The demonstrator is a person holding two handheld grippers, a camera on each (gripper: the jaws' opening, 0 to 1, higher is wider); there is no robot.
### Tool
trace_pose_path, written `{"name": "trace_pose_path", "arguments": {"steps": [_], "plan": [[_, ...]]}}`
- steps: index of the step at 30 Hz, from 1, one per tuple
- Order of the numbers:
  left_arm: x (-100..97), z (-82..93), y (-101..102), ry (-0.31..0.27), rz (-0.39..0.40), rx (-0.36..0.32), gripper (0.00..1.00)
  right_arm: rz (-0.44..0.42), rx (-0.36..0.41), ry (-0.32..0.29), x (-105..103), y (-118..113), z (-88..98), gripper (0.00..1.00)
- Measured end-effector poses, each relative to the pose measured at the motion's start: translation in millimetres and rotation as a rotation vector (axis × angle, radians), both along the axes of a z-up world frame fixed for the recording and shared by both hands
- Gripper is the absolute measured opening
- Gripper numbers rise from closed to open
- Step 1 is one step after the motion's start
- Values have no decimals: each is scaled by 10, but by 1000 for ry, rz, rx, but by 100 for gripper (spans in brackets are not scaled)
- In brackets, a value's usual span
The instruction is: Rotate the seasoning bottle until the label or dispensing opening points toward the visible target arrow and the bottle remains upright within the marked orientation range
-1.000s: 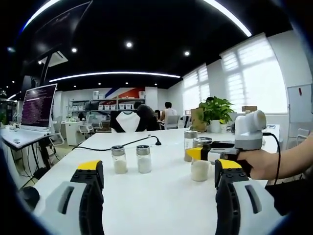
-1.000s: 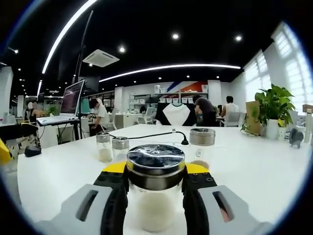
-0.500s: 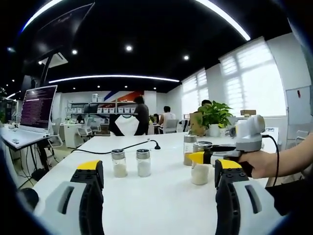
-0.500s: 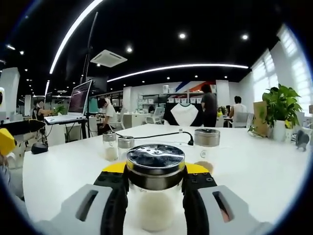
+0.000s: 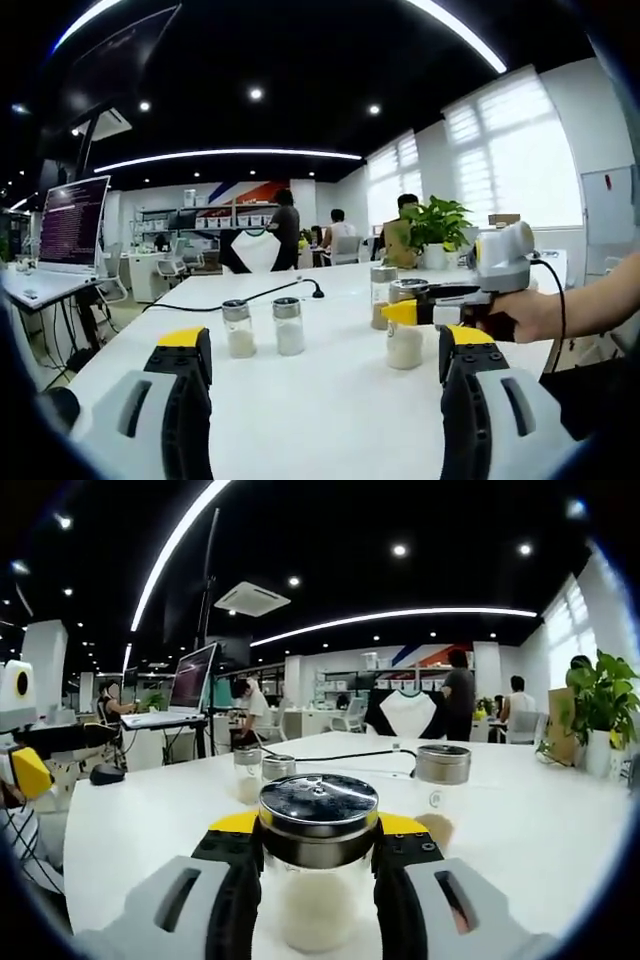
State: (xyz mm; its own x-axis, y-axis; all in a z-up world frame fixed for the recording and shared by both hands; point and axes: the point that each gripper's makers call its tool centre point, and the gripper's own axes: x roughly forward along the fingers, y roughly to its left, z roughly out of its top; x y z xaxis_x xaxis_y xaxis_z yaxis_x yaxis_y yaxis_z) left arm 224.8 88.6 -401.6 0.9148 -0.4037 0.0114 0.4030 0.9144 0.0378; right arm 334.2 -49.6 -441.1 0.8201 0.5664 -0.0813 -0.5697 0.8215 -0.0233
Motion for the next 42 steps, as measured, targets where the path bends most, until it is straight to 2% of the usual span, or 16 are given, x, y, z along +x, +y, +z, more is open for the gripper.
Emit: {"name": "trace_pose_path", "arguments": {"steps": [3, 4, 10, 15, 22, 25, 31, 34, 42], "plan": [[-10, 13, -36, -2, -15, -5, 100, 46, 6, -10, -10, 20, 1, 41], [-12, 19, -44, -4, -15, -1, 100, 96, 18, -14, -25, 56, 5, 41], [-30, 65, -66, 0, -23, -6, 100, 215, 27, -23, -30, 72, 11, 41], [-45, 94, -128, -10, -51, -4, 100, 288, 37, -30, -67, 94, 15, 41], [-34, 60, -155, 0, -56, 35, 100, 384, 48, -32, -94, 120, 16, 41], [-30, 58, -141, 9, -54, 21, 100, 426, 44, -26, -110, 145, 18, 41], [-33, 91, -93, 2, -41, 13, 100, 488, 45, -24, -134, 175, 24, 41], [-43, 68, -100, 18, -53, 9, 100, 520, 40, -18, -143, 184, 24, 41], [-32, 45, -85, 27, -45, 1, 100, 533, 59, -28, -160, 189, 31, 41]]}}
